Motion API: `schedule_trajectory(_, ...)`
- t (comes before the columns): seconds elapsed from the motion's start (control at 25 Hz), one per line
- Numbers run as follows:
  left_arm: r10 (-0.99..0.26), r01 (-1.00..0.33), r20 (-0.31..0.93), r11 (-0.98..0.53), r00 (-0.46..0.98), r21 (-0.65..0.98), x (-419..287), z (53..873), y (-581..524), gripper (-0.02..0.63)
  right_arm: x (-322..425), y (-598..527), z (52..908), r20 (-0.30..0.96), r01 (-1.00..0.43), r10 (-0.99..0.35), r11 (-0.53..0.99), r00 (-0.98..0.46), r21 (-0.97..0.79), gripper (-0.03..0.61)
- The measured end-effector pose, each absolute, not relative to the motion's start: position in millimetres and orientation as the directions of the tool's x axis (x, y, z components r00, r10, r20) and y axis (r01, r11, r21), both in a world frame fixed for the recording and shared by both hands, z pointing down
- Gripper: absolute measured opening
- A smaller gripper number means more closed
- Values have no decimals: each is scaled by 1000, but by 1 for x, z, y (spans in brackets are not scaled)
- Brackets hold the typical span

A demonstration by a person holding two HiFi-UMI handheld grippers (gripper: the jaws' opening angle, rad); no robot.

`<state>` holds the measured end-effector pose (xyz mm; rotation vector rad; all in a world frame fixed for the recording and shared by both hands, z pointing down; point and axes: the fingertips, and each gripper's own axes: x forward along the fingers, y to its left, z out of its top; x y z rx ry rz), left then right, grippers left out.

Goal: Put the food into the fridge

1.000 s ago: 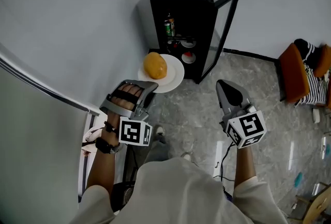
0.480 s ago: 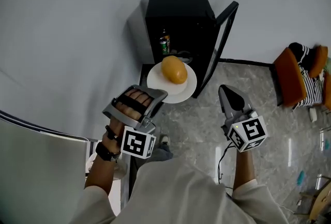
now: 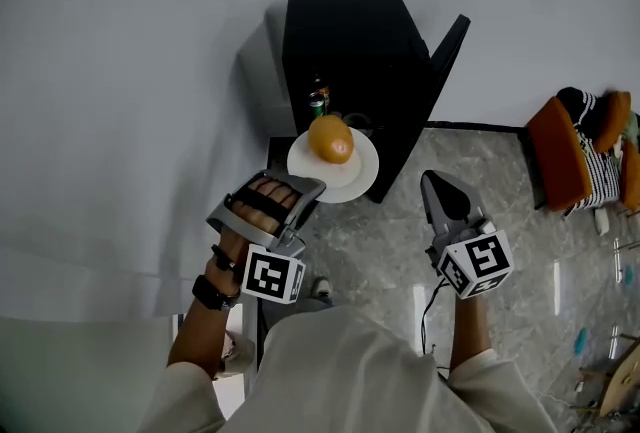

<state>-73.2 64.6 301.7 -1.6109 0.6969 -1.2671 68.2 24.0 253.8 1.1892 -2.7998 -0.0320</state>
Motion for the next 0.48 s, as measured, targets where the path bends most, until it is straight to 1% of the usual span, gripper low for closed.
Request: schedule_trajectory(0.48, -839, 106, 412, -402, 356, -910, -112, 319, -13, 21, 33, -45, 263, 87, -777, -779, 626, -620, 68, 6)
